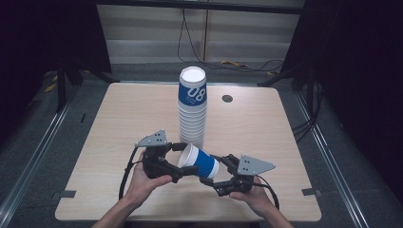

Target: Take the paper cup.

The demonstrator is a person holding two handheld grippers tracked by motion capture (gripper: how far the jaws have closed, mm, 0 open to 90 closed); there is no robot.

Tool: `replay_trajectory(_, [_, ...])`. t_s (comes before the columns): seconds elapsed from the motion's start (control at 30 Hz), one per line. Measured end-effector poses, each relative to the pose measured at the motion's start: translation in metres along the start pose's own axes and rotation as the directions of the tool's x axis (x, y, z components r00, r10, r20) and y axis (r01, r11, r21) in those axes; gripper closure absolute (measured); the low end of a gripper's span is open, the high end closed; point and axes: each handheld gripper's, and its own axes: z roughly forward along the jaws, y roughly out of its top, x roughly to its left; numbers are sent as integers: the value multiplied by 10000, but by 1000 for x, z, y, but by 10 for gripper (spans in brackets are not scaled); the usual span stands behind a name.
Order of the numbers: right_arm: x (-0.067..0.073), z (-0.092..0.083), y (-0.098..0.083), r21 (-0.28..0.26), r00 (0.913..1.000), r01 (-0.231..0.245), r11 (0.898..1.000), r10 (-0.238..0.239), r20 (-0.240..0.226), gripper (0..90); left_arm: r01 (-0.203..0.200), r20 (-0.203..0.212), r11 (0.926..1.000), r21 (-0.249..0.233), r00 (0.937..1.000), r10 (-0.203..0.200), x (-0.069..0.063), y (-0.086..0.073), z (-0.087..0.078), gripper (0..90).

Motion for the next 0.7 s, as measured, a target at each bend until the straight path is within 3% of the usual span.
replay_trajectory(0.3, [0,1,2,-29,9999,163,9999,-163,12,283,-45,182,9994,336,9998,38,-2,-1,6,41])
replay_trajectory(0.6, [-1,1,2,-51,9997,247,9997,-247,-74,283,-108,208,9995,288,9997,102,-3,0,5,61])
replay_trajectory(0.7, [0,2,2,-55,9997,216,9998,-217,-124,283,39,356,9996,289,9994,-49,-3,-1,7,59])
